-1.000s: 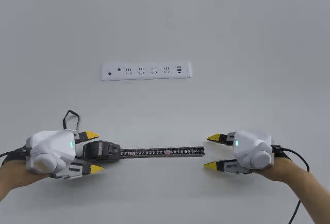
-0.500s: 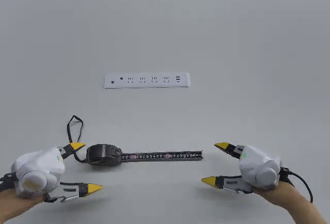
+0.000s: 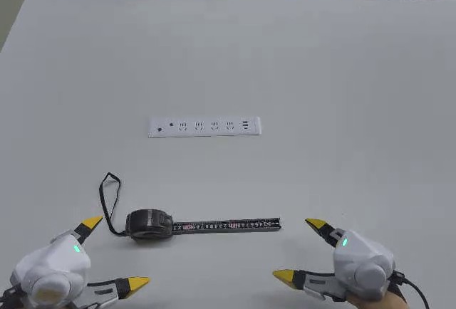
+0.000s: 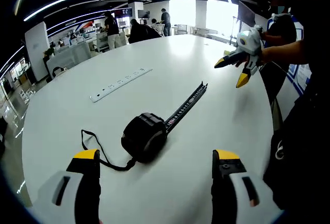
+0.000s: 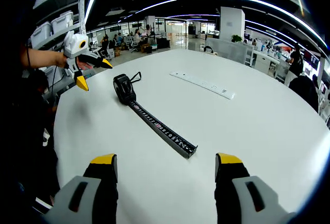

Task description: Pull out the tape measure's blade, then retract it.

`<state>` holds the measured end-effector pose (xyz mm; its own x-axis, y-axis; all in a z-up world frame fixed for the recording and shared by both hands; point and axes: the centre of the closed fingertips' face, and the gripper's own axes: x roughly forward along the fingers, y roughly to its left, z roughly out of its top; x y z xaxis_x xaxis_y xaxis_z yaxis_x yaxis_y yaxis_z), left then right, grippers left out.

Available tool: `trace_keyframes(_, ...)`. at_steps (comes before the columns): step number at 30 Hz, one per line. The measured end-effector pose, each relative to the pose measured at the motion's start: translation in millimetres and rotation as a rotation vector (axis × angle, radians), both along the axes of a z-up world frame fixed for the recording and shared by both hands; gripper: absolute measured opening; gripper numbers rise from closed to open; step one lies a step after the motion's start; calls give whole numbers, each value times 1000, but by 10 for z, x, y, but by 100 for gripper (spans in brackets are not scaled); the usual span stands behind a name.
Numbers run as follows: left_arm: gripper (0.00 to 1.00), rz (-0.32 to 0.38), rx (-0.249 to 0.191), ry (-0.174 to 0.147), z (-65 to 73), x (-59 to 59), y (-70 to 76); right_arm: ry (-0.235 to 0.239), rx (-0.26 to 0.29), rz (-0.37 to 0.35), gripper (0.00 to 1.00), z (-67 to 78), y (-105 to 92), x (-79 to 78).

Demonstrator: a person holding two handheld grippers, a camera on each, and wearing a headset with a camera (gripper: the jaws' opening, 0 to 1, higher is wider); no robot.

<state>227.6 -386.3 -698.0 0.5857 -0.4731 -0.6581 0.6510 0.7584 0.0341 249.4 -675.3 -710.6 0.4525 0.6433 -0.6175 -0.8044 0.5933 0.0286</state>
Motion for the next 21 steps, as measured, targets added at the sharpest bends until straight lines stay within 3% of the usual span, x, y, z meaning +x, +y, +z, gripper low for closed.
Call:
trace_keyframes(4,92,59,2,-3,44,-16,-15,-7,3,-36,78,48,7,-42)
trace_keyframes(8,94,143,-44,-11,130,-2,-45,-10,15,-67,79,83,11,-84)
trace_keyframes(14,95,282,-53,-31,167,1,50,-11,8,-96,80,111,18,-130)
trace_keyframes(21,99,384,-2,-65,154,-18,85,-33,-7,-99,80,90,79,-157)
